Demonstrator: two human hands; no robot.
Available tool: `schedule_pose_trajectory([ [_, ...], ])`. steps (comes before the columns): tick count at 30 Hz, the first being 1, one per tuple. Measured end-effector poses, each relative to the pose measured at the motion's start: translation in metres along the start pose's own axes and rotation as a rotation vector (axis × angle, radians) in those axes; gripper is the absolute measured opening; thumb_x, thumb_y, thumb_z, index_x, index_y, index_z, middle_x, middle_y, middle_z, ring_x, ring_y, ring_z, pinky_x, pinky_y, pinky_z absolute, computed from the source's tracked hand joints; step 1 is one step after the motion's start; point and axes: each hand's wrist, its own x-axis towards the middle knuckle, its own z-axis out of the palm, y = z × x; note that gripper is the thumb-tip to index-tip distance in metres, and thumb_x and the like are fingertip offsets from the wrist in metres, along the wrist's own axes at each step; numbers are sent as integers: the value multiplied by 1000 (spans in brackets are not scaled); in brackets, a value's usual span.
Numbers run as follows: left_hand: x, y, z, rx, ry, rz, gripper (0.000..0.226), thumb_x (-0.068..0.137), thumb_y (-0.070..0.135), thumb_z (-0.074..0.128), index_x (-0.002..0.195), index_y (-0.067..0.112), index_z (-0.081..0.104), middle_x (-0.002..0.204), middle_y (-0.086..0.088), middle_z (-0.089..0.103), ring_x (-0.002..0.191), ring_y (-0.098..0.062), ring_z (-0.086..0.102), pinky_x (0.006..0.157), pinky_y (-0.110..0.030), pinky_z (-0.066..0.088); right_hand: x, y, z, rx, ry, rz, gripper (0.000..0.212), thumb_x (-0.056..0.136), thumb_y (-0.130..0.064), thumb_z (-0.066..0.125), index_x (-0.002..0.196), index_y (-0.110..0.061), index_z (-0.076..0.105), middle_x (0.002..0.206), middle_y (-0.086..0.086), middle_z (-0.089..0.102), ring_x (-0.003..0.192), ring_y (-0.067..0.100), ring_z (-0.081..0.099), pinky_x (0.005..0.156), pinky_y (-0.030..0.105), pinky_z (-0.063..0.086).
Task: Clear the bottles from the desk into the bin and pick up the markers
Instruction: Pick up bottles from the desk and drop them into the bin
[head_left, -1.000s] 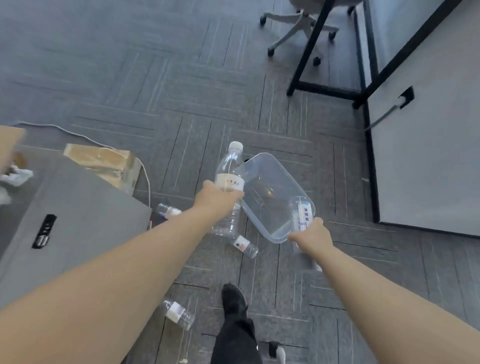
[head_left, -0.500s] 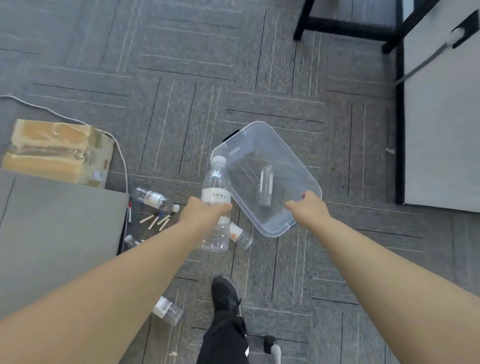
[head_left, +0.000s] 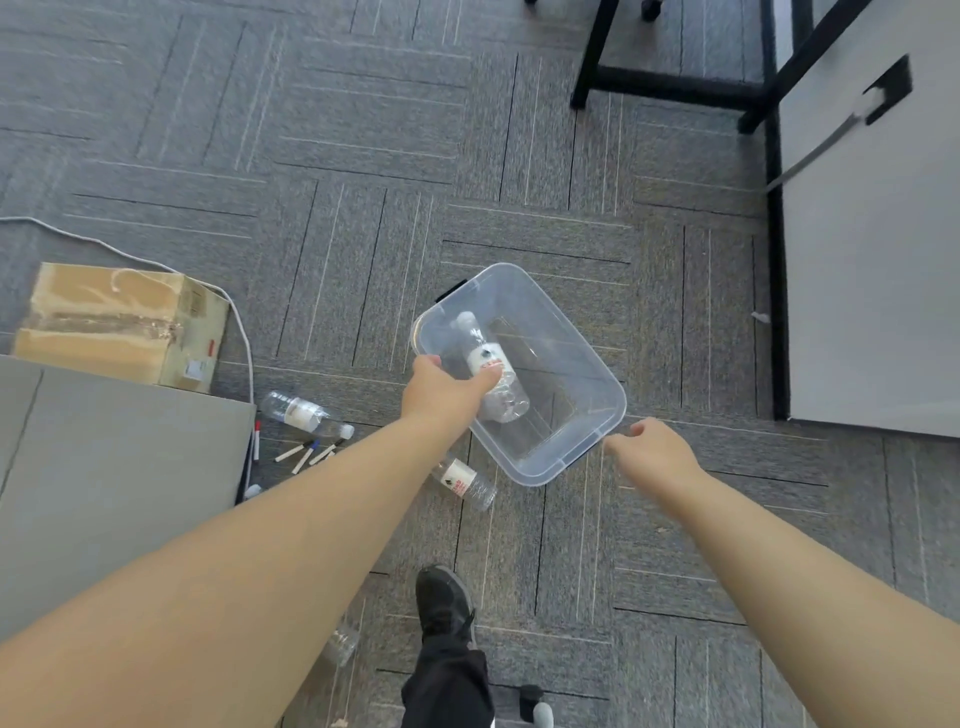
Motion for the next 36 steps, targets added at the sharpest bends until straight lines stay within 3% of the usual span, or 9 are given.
schedule_pose_trajectory([
  [4, -25, 4, -41, 24, 39, 55, 70, 88, 44, 65, 141, 13, 32, 126, -3, 51, 95, -19, 46, 77, -31, 36, -30, -28, -4, -44, 20, -66, 9, 89, -19, 48, 86, -12, 42, 78, 5, 47, 64, 20, 41, 52, 28, 29],
  [9, -66, -1, -127, 109, 160, 159, 76, 88, 45, 64, 146, 12, 29, 144, -7, 44, 125, -26, 48, 85, -32, 38, -91, -98, 3, -138, 23, -237, 25, 89, -19, 48, 67, -14, 36, 61, 2, 36, 52, 16, 33, 46, 29, 24],
  [13, -114, -15, -223, 39, 296, 194, 73, 87, 44, 64, 145, 14, 31, 142, -8, 46, 126, -27, 48, 95, -34, 39, -167, -172, 22, -181, 14, -400, 24, 90, -16, 47, 67, -13, 40, 63, 2, 42, 55, 16, 38, 50, 27, 28],
  [17, -184, -50, -338, -69, 477, 215, 70, 86, 44, 66, 142, 15, 36, 136, -7, 52, 124, -26, 50, 97, -33, 39, -269, -245, 62, -246, 21, -579, 20, 93, -21, 47, 107, -7, 50, 84, 8, 54, 61, 16, 44, 50, 27, 33],
  [20, -251, -97, -425, -123, 641, 235, 70, 84, 43, 67, 141, 15, 39, 136, -6, 53, 125, -26, 51, 98, -32, 40, -363, -291, 108, -332, 1, -740, 12, 93, -21, 46, 95, -9, 45, 70, 3, 48, 57, 14, 41, 48, 25, 31],
  [23, -314, -164, -505, -177, 788, 216, 68, 82, 42, 68, 139, 16, 40, 134, -4, 55, 120, -27, 54, 93, -31, 43, -465, -326, 171, -351, -45, -919, 15, 92, -20, 48, 82, -9, 48, 79, 8, 52, 64, 18, 45, 48, 24, 29],
  [28, -396, -293, -589, -285, 983, 75, 57, 82, 42, 68, 128, 14, 47, 120, -4, 62, 107, -25, 59, 83, -29, 43, -604, -342, 291, -484, -174, -1155, 12, 92, -23, 49, 87, -13, 47, 74, 4, 49, 64, 18, 46, 50, 26, 31],
  [32, -432, -385, -607, -319, 1038, -62, 60, 84, 40, 69, 133, 14, 46, 129, -5, 58, 115, -26, 57, 82, -28, 40, -650, -324, 381, -619, -229, -1217, 21, 90, -23, 51, 100, -5, 56, 96, 9, 57, 94, 30, 55, 71, 27, 38],
  [36, -435, -455, -598, -337, 1008, -178, 57, 80, 48, 67, 125, 18, 48, 123, -5, 57, 111, -28, 56, 83, -31, 44, -641, -301, 445, -603, -232, -1072, 30, 91, -19, 51, 116, -2, 52, 103, 12, 60, 81, 22, 53, 71, 29, 42],
])
